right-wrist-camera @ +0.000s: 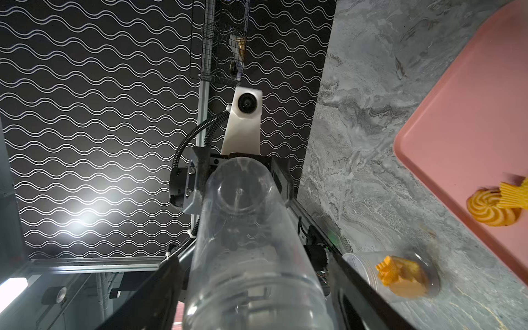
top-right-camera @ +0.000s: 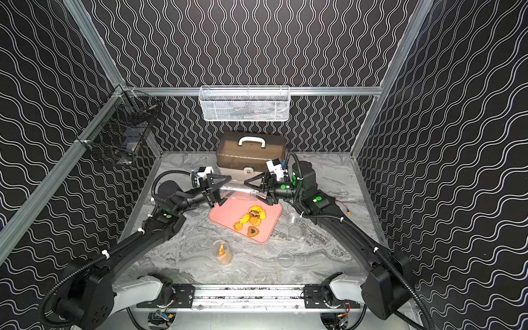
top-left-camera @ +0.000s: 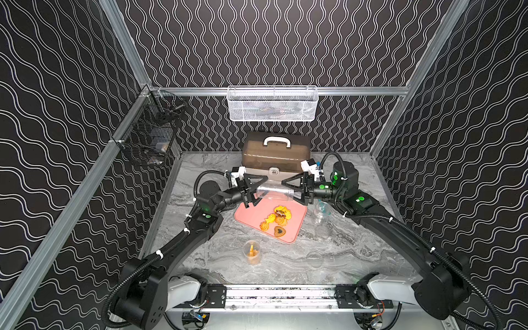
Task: Pour the cookies out of the jar
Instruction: Place the jar at the center of the board.
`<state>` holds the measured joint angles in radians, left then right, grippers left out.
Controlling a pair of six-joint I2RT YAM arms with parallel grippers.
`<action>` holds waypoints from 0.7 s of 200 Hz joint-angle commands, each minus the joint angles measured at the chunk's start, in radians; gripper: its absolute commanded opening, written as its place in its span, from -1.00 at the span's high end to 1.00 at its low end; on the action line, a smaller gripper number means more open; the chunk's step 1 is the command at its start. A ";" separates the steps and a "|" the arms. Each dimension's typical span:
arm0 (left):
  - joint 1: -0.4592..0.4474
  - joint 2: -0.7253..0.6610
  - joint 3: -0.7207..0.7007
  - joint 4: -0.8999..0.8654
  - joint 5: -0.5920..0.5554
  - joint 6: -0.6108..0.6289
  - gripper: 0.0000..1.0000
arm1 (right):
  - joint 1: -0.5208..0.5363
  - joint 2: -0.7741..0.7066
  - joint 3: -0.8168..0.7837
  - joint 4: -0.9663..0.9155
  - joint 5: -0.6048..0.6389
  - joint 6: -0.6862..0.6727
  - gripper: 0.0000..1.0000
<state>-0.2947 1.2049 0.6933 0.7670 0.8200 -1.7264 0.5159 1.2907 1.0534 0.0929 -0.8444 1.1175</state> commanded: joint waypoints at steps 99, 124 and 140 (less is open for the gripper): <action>-0.009 -0.012 0.017 0.026 0.009 -0.004 -0.43 | 0.001 -0.019 -0.012 0.047 0.001 0.020 -0.40; -0.009 -0.013 0.018 0.019 0.008 0.000 -0.46 | 0.001 -0.022 -0.015 0.046 0.002 0.019 -0.39; -0.009 -0.012 0.018 0.011 0.008 0.002 -0.50 | 0.000 -0.024 -0.018 0.046 0.004 0.018 -0.39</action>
<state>-0.3027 1.2003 0.7021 0.7494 0.8196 -1.7256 0.5159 1.2751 1.0401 0.1101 -0.8463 1.1351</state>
